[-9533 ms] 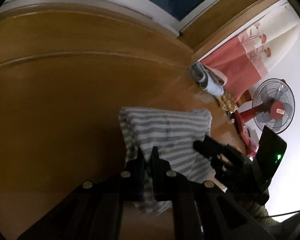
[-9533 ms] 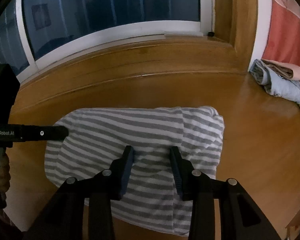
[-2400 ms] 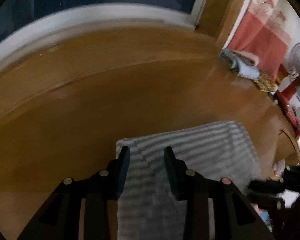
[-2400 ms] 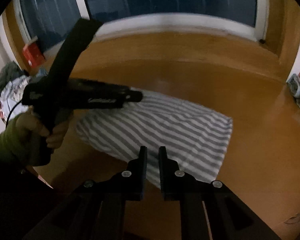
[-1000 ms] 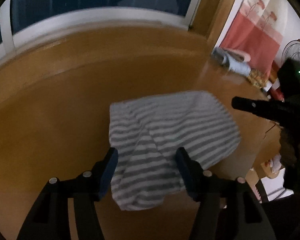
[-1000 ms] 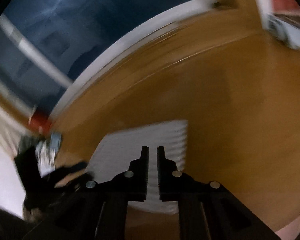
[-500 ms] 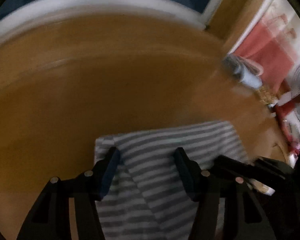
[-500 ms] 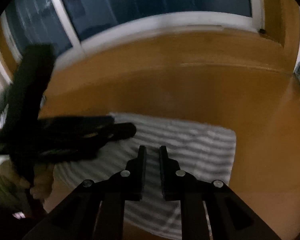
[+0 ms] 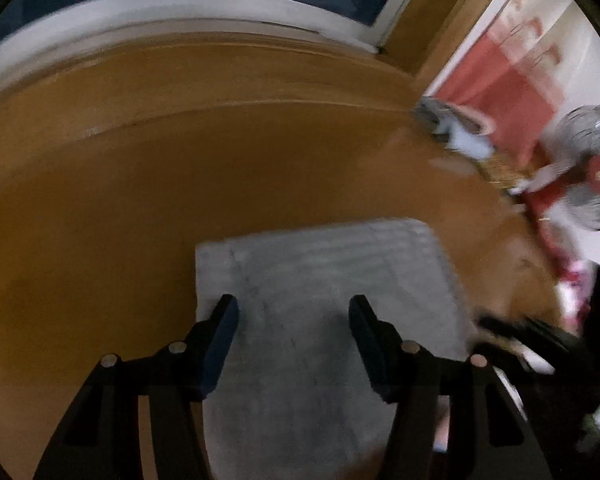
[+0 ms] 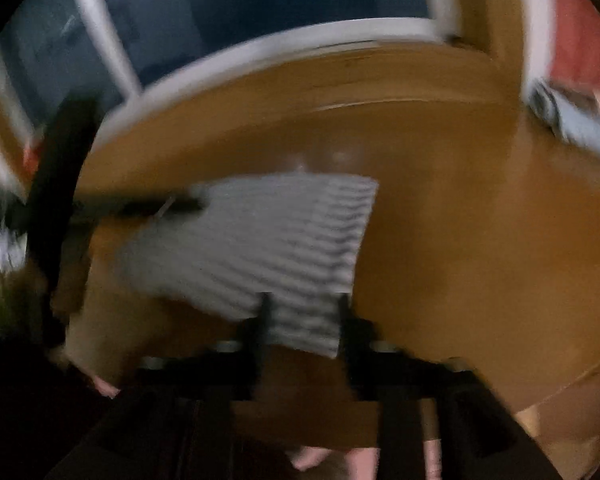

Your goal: Fold clothes

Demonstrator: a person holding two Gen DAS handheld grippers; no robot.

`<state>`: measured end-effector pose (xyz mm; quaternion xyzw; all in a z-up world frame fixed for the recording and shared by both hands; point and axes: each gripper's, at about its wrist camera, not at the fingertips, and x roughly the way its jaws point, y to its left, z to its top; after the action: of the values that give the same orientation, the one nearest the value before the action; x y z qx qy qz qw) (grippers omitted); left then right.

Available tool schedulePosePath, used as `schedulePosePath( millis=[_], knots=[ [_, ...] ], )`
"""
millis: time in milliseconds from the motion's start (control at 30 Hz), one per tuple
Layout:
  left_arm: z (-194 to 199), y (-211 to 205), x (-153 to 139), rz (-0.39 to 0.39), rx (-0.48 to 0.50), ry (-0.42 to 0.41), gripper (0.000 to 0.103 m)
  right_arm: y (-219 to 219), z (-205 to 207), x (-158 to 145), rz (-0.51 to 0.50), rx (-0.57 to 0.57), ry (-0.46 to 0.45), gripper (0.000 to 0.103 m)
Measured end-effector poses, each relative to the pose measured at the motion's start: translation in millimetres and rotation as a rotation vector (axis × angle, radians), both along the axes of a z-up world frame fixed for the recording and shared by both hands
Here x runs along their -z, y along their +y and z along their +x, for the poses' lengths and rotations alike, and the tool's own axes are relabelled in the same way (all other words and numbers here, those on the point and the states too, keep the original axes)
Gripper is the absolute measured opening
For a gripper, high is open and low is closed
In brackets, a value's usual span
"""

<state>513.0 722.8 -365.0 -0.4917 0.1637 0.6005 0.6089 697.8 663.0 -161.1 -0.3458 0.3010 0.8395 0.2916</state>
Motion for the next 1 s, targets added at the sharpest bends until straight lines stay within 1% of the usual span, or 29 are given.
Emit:
schedulePosePath(
  millis=[33, 67, 133, 200, 267, 300, 367, 400, 433, 500, 633, 700, 767, 800, 867, 1000],
  knots=[
    [-1.4, -10.2, -2.5, 0.009, 0.001, -0.020, 0.068, 6.5, 3.7, -1.0, -0.024, 0.057, 0.021, 0.064],
    [-2.8, -20.4, -5.0, 0.019, 0.002, -0.041, 0.076, 10.9, 4.9, -1.0, -0.049, 0.089, 0.037, 0.064],
    [1.6, -33.4, -6.3, 0.020, 0.032, -0.028, 0.082, 13.9, 1.4, 1.9, -0.102, 0.086, 0.057, 0.064],
    [5.7, -41.1, -4.0, 0.009, 0.064, 0.008, 0.082, 17.3, -2.7, 5.8, -0.152, 0.083, 0.072, 0.064],
    [6.4, -43.6, -0.3, -0.002, 0.067, 0.049, 0.082, 21.1, -9.2, 13.8, -0.192, 0.076, 0.069, 0.064],
    [5.4, -43.4, 1.6, -0.006, 0.061, 0.067, 0.082, 19.3, -13.2, 16.4, -0.192, 0.072, 0.063, 0.064],
    [2.3, -40.7, 6.2, -0.007, 0.048, 0.101, 0.085, 13.0, -21.8, 19.2, -0.168, 0.062, 0.039, 0.064],
    [1.3, -39.5, 8.2, -0.002, 0.046, 0.112, 0.085, 8.6, -25.8, 20.3, -0.152, 0.059, 0.028, 0.064],
    [0.1, -38.2, 10.1, 0.004, 0.046, 0.111, 0.085, 2.8, -29.1, 20.9, -0.130, 0.058, 0.018, 0.065],
    [-2.1, -34.7, 13.4, -0.005, 0.053, 0.084, 0.085, -7.0, -34.6, 21.5, -0.093, 0.057, -0.003, 0.065],
    [-3.3, -33.8, 16.9, 0.002, 0.061, 0.040, 0.085, -8.5, -29.7, 21.2, -0.105, 0.049, -0.009, 0.065],
    [0.1, -33.3, 16.6, 0.007, 0.059, 0.026, 0.079, -4.3, -25.6, 22.4, -0.120, 0.041, 0.010, 0.057],
    [5.7, -31.7, 13.7, 0.012, 0.065, 0.038, 0.074, 0.1, -19.8, 21.2, -0.124, 0.034, 0.026, 0.047],
    [9.6, -30.0, 12.4, 0.015, 0.069, 0.050, 0.074, 0.7, -15.3, 19.0, -0.110, 0.031, 0.023, 0.045],
    [19.6, -24.4, 9.6, 0.015, 0.074, 0.071, 0.073, 2.9, -6.1, 15.4, -0.085, 0.026, 0.017, 0.035],
    [41.7, -3.7, 5.8, 0.015, 0.062, 0.085, 0.072, 18.4, 15.4, 14.2, -0.067, 0.018, 0.006, 0.030]
  ],
)
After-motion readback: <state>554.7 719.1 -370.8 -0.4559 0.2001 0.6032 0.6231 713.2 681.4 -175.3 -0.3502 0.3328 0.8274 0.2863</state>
